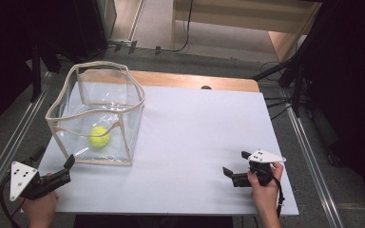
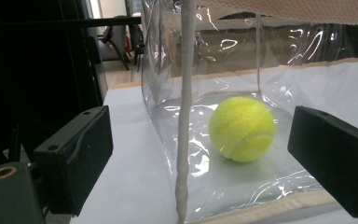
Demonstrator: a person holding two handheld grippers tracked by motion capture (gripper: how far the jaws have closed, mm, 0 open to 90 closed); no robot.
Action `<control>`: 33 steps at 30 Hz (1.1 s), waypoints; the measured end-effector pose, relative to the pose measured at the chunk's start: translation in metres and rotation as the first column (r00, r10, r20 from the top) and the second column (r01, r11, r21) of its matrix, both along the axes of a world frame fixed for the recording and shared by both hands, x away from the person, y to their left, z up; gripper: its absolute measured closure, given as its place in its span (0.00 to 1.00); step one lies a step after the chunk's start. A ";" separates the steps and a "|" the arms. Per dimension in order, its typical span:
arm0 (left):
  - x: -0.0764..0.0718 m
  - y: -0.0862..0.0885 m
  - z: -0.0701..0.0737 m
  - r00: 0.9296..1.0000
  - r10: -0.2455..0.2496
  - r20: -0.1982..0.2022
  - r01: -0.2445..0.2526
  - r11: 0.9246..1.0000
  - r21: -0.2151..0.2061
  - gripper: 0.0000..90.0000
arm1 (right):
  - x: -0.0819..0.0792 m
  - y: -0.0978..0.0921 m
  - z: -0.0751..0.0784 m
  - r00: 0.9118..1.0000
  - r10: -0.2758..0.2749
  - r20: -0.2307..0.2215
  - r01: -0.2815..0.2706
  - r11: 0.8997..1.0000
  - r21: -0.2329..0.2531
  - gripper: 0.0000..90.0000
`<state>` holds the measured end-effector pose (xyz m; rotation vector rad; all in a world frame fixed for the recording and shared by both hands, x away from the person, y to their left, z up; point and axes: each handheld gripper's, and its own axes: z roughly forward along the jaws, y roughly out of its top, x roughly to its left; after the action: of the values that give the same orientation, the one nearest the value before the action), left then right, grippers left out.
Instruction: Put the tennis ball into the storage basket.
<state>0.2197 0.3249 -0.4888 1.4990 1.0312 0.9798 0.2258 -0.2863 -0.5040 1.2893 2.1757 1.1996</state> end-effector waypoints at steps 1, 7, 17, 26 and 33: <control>0.000 0.000 0.000 1.000 -0.001 0.000 0.001 1.000 -0.001 0.08 | -0.001 -0.002 0.000 1.000 -0.005 0.004 0.005 1.000 -0.005 0.00; 0.000 0.000 0.000 1.000 0.000 0.001 0.000 1.000 0.001 0.08 | -0.009 -0.013 -0.003 0.999 -0.034 0.020 0.033 0.999 0.011 0.00; 0.000 0.000 0.000 1.000 0.000 0.001 0.000 1.000 0.001 0.08 | -0.020 -0.029 -0.007 0.996 -0.080 0.047 0.078 0.995 0.057 0.00; 0.000 0.000 0.000 1.000 -0.003 0.001 0.003 1.000 0.002 0.08 | -0.028 -0.044 -0.006 0.989 -0.129 0.068 0.123 0.989 0.083 0.00; 0.000 0.001 0.000 1.000 -0.003 0.002 0.003 1.000 -0.004 0.08 | -0.038 -0.062 -0.002 0.977 -0.187 0.103 0.174 0.977 0.126 0.00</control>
<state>0.2195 0.3257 -0.4887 1.4957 1.0286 0.9763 0.1874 -0.3487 -0.5062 1.3958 1.8888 1.3081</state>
